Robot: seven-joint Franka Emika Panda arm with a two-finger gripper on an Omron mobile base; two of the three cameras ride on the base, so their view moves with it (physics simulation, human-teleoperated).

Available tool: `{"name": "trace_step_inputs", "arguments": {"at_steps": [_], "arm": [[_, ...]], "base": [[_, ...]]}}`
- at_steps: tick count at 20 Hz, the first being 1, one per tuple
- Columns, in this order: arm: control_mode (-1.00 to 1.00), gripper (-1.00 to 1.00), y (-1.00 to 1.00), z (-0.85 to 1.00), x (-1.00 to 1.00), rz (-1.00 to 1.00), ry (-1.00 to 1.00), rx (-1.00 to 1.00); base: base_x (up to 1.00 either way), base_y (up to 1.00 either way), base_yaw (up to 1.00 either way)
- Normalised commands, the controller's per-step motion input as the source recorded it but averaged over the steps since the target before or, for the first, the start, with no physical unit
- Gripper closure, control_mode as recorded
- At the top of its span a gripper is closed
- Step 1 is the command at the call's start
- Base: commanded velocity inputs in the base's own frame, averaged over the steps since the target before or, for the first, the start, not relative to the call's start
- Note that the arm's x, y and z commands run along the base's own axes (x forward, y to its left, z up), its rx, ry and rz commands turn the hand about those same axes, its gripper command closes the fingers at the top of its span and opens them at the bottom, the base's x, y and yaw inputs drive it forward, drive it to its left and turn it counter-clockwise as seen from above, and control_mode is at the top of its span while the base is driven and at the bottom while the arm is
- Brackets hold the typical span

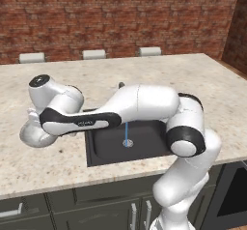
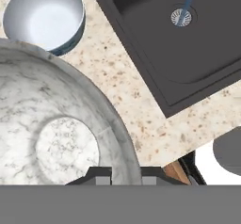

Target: Rinse each bowl for a few seconds and place them down in the sink or on the counter.

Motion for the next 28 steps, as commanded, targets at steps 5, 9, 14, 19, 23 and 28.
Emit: {"name": "trace_step_inputs", "arguments": {"at_steps": [5,9,14,19,23,28], "arm": [[-1.00,1.00,-0.81,0.22,-0.55,-0.03,-0.06,0.04],[-1.00,1.00,-0.81,0.12,-0.31,-0.02,-0.01,0.10],[-1.00,1.00,-0.84,0.23,-0.14,-0.02,0.01,0.15],[-1.00,1.00,-0.68,0.24,-0.02,-0.02,0.05,0.22],[-1.00,1.00,-0.38,0.13,-0.03,-0.07,0.01,0.14],[-1.00,1.00,-0.25,0.00,-0.16,-0.17,-0.02,0.07]], "base": [[0.00,0.00,0.00],[0.00,0.00,0.00],[0.00,0.00,0.00],[0.00,0.00,0.00],[0.00,0.00,0.00],[0.00,0.00,0.00]]}}
